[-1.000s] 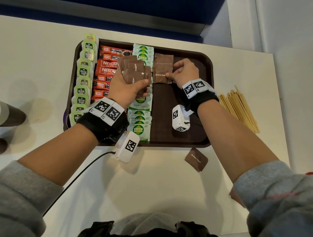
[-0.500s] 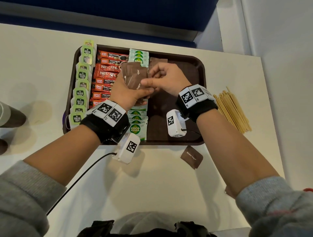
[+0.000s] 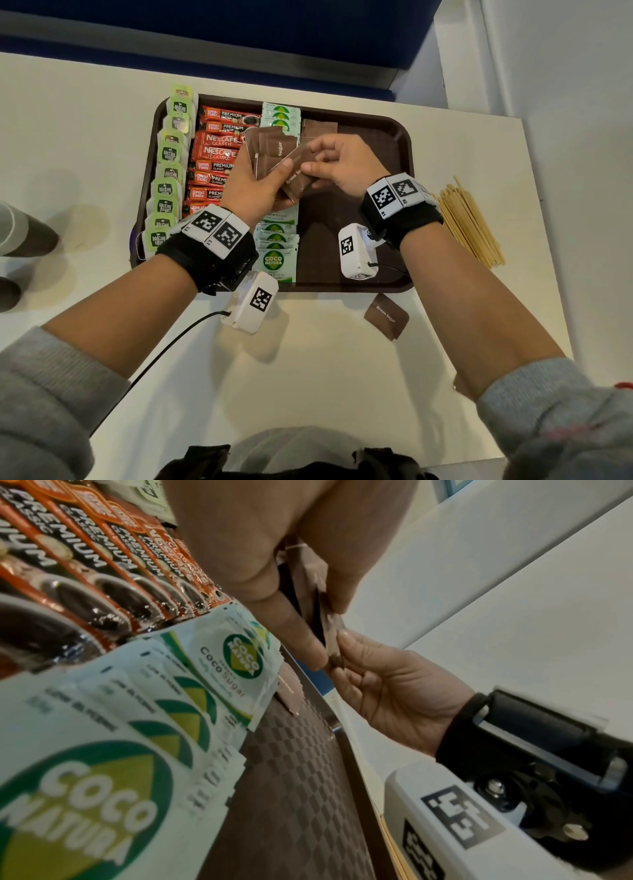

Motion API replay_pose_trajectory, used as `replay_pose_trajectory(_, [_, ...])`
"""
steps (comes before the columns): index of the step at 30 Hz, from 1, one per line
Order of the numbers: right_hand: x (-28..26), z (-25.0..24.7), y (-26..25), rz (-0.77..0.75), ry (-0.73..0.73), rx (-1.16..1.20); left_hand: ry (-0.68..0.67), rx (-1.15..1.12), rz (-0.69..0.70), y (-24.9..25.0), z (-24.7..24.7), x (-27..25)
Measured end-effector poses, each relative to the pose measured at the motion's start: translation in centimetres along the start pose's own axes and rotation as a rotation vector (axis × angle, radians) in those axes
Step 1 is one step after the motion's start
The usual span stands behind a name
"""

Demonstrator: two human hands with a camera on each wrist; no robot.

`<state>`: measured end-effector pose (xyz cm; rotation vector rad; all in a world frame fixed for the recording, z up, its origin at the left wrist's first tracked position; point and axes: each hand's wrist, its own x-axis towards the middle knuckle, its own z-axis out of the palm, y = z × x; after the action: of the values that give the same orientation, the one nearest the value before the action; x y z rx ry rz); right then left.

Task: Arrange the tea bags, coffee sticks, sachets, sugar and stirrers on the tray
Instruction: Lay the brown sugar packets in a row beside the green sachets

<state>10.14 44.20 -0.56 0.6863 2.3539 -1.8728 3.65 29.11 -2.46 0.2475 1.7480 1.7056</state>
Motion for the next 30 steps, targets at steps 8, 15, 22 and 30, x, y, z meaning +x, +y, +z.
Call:
replay_pose_trajectory(8, [0.6, 0.0, 1.5, 0.022, 0.097, 0.011, 0.016, -0.043, -0.004, -0.8, -0.1, 0.6])
replay_pose_trajectory(15, [1.2, -0.9, 2.3, 0.0, 0.199, -0.132, 0.047, 0.006, 0.027, -1.2, -0.6, 1.4])
replay_pose_trajectory(22, [2.5, -2.6, 4.0, 0.109, 0.418, -0.216, 0.067, -0.04, -0.024, -0.9, -0.8, 1.7])
replay_pose_trajectory(30, [3.7, -2.3, 4.6, 0.185, 0.402, -0.31, 0.068, -0.061, -0.034, -0.4, -0.4, 1.4])
